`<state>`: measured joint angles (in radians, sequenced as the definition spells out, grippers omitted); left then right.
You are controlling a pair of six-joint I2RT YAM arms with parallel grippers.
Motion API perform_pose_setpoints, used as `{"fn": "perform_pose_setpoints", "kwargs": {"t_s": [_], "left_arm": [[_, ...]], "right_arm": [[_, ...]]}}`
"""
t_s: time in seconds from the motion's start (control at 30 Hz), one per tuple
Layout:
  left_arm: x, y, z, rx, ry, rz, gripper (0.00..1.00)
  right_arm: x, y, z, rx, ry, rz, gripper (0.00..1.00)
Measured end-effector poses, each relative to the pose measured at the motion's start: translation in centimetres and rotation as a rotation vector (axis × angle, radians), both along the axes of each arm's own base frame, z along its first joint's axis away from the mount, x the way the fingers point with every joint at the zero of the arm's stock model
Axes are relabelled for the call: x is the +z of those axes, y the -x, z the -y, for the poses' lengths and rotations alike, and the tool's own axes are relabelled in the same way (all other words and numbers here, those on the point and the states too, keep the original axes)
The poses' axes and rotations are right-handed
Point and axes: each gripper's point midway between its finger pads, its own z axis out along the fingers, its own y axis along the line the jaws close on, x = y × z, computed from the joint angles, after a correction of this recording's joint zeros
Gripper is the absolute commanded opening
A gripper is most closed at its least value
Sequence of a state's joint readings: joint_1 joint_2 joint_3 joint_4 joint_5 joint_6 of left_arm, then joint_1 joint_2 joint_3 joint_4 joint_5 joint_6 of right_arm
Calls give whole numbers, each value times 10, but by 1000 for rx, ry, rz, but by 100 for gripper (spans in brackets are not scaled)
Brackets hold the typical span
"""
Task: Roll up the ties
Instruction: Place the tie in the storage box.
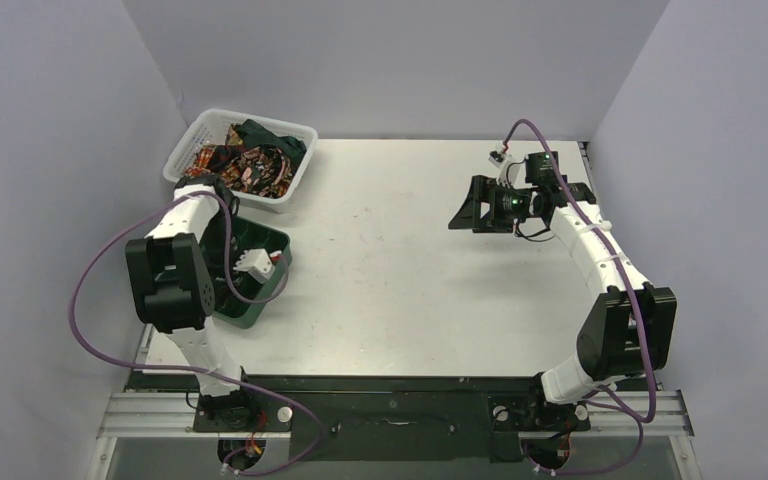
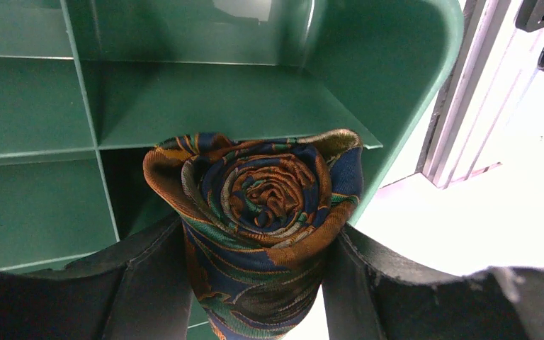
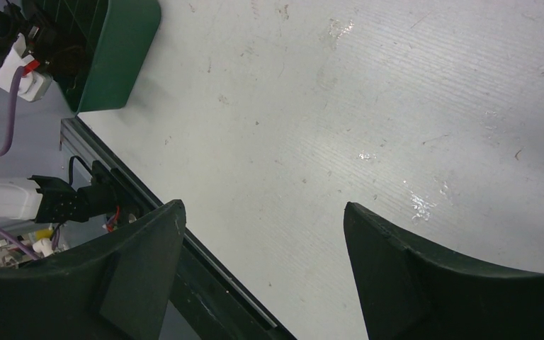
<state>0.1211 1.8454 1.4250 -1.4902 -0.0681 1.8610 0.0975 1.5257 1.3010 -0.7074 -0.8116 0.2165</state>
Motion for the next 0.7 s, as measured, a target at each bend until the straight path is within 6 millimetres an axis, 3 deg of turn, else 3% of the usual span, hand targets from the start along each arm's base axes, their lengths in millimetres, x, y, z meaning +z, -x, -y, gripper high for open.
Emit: {"fn": "perform_pose_setpoints", "kwargs": {"t_s": [0.27,0.4,0.6,0.7], "left_arm": [[-11,-1,2,21,-7,-18,12],[-29,-4,8,6,32,15,16],[-45,-10,16,13,112,115,33],[-50,-14,18,15,148,168,49]], "right_arm": [[0,1,0,1,1,-4,76],[-1,1,0,4,3,-2,76],[-3,4,1,16,13,-4,76],[-4,5,2,20,17,-8,76]]}}
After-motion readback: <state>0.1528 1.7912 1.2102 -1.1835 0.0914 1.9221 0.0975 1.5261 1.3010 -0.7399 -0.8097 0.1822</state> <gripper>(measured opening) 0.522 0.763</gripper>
